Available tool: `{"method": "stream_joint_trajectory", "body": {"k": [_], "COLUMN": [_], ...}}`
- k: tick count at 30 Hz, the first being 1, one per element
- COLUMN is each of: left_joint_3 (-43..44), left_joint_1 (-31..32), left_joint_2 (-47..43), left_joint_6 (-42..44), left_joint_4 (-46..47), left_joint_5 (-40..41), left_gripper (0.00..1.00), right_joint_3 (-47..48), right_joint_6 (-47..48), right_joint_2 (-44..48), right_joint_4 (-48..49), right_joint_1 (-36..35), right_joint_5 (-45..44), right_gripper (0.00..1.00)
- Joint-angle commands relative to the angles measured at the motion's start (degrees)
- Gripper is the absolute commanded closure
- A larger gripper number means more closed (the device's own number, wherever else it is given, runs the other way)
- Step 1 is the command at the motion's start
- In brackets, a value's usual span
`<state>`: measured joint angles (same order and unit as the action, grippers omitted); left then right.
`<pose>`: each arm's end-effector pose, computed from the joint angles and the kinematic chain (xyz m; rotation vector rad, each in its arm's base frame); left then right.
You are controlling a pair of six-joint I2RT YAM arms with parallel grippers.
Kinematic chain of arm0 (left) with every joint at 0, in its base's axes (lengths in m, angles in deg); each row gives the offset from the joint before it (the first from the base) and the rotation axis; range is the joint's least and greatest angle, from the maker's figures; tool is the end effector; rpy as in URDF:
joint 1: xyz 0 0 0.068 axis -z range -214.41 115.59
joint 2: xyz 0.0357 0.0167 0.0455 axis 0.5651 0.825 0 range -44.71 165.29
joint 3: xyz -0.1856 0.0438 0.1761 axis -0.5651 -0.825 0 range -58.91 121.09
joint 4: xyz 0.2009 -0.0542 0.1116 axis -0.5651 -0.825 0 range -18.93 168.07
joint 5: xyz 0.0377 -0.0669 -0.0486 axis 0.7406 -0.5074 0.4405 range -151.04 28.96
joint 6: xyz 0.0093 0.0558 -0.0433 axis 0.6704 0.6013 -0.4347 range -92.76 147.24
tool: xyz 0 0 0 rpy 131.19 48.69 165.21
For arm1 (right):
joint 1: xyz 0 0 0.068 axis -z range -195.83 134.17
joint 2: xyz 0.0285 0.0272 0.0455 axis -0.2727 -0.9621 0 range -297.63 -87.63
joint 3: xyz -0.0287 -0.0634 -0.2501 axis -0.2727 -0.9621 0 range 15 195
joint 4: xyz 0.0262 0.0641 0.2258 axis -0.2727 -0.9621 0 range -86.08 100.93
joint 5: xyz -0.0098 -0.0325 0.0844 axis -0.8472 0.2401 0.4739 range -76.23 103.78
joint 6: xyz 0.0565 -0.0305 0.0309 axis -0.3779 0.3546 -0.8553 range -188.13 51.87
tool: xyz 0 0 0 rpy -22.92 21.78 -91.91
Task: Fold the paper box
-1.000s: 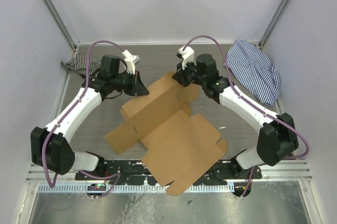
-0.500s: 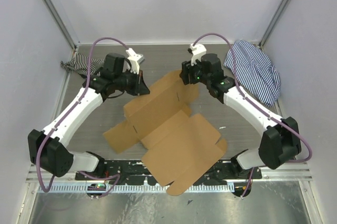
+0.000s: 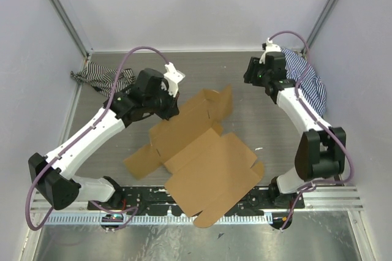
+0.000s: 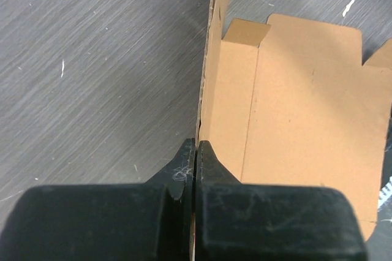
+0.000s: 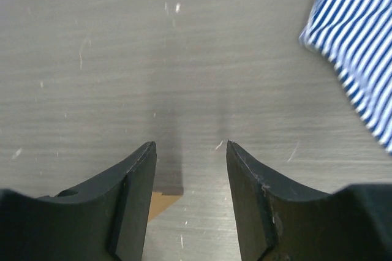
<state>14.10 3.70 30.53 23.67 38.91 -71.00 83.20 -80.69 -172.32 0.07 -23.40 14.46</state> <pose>0.2102 -0.1776 0.3199 0.7848 2.2129 -0.5680 0.3374 0.0456 0.2975 0.0819 2.0541 0.2308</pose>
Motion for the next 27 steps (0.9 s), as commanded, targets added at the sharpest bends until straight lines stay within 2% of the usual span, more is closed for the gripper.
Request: {"method": "stream_joint_trajectory", "body": {"k": [1, 9, 13, 20, 24, 27], "left_joint_3": [2.0, 4.4, 6.1, 5.6, 4.7, 4.2], "left_joint_1": [4.2, 12.2, 16.7, 22.9, 26.8, 30.1], "left_joint_2": [0.1, 3.9, 7.1, 8.9, 10.0, 11.2], "left_joint_6": [4.4, 9.7, 11.5, 13.3, 14.8, 16.5], "left_joint_4": [-5.9, -10.8, -13.6, -14.7, -14.6, -14.3], "left_joint_5": [5.9, 19.9, 29.0, 39.4, 47.9, 54.3], "left_gripper": [1.00, 1.00, 1.00, 1.00, 1.00, 1.00], "right_joint_3": [2.3, 4.9, 5.7, 5.6, 5.6, 5.6], "right_joint_6": [-1.3, 0.2, 1.3, 2.6, 2.7, 2.4], "right_joint_2": [-4.2, -10.0, -11.6, -13.3, -14.5, -15.2], "right_joint_4": [-0.8, -1.7, -2.4, -1.7, 0.6, 2.7], "right_joint_1": [-0.4, -0.3, -0.3, 0.0, 0.4, 0.6], "right_joint_5": [9.9, 12.7, 12.1, 11.2, 15.0, 21.5], "right_gripper": [0.46, 0.46, 0.47, 0.47, 0.47, 0.49]}}
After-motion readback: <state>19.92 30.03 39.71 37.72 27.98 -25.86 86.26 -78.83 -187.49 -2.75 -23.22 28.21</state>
